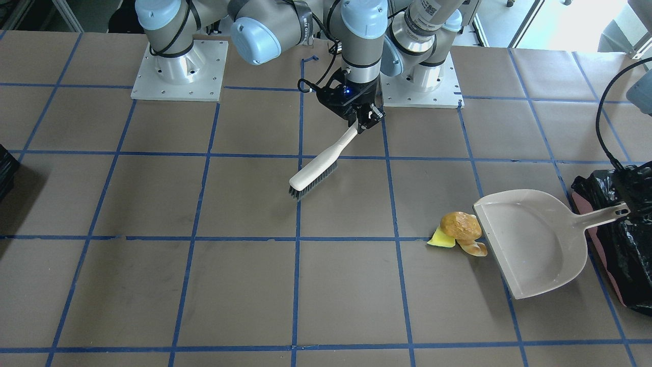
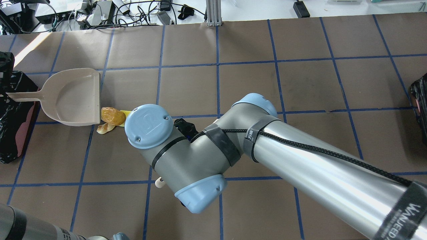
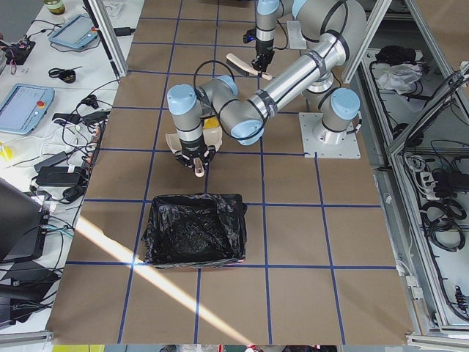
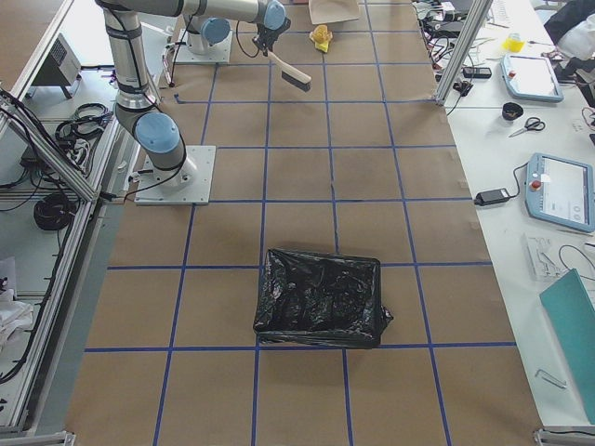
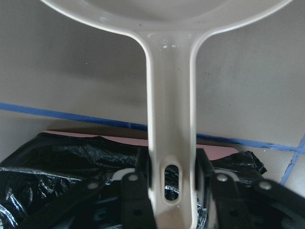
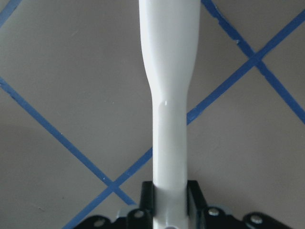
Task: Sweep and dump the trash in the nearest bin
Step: 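Sweep the trash into the dustpan with the brush in the right gripper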
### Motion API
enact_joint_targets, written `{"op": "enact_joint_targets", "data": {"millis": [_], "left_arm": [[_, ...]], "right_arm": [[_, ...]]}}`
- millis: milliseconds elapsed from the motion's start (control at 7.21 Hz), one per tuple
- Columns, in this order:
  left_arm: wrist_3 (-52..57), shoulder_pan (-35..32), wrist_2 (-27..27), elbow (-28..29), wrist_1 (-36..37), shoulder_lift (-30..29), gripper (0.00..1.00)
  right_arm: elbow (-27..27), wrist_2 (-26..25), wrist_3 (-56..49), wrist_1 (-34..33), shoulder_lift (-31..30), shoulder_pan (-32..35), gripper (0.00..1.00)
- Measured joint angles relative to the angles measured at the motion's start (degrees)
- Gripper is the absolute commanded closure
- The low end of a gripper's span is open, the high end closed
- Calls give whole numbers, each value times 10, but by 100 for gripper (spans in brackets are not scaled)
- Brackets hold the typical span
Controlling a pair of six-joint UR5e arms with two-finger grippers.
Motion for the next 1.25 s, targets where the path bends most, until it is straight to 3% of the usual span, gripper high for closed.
{"op": "enact_joint_targets", "data": {"millis": [554, 1248], "left_arm": [[76, 16, 13, -6, 31, -20, 100], [93, 20, 28, -8, 59, -51, 100]], "right_arm": [[-178, -1, 46, 54, 129, 60, 100], [-214, 3, 48, 54, 163, 69, 100]]}}
